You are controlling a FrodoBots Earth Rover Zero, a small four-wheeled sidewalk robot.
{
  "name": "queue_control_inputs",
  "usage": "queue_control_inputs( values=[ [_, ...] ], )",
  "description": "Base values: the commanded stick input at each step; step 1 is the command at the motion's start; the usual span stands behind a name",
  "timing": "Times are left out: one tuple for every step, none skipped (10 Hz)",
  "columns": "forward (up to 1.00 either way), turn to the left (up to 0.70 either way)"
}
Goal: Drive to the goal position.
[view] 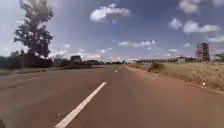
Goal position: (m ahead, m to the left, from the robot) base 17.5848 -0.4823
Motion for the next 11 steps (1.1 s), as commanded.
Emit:
queue_control_inputs(
  values=[
    [0.85, 0.02],
    [0.85, 0.02],
    [0.85, 0.02],
    [0.85, 0.02],
    [0.85, 0.02],
    [0.85, 0.02],
    [0.85, 0.02],
    [0.85, 0.02],
    [0.85, 0.02],
    [0.85, 0.02],
    [0.85, 0.02]
  ],
)
